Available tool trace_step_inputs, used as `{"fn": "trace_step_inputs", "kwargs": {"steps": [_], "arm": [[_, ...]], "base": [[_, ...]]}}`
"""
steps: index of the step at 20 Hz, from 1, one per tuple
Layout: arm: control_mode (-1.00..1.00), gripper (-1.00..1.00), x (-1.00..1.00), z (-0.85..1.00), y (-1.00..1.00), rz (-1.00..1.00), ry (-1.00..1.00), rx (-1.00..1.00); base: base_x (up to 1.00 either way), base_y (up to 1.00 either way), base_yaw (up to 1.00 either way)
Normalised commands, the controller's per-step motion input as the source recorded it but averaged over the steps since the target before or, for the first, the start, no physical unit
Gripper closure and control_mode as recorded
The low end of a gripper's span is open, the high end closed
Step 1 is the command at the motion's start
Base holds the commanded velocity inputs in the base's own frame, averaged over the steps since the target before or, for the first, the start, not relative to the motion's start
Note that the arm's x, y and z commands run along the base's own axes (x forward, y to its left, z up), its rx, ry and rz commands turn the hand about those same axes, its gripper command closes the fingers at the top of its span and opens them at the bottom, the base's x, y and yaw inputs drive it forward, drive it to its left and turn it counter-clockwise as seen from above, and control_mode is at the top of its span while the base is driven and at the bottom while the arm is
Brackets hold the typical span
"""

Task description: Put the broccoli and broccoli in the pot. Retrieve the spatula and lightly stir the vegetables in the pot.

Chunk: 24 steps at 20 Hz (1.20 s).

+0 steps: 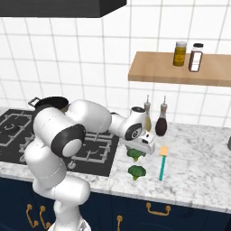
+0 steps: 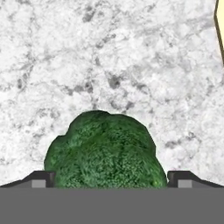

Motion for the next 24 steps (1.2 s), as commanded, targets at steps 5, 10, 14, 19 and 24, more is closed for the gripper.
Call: {"fn": "trace_step_inputs", "kwargs": {"steps": [5, 10, 14, 19, 24], "arm": [[-1.0, -1.0, -0.07, -0.41, 0.02, 0.0, -0.03, 0.02], [-1.0, 1.0, 0.0, -0.39, 0.32, 0.0, -0.01, 0.01], [-1.0, 1.0, -0.02, 0.26, 0.06, 0.0, -0.04, 0.01], [-1.0, 1.0, -0.08, 1.0, 0.37, -0.01, -0.05, 0.0], [-1.0, 1.0, 0.02, 0.7, 0.92, 0.0, 0.0, 0.0]], "base": [[0.0, 0.0, 0.0], [0.0, 0.0, 0.0], [0.0, 0.0, 0.0], [0.0, 0.0, 0.0], [0.0, 0.0, 0.0]]}}
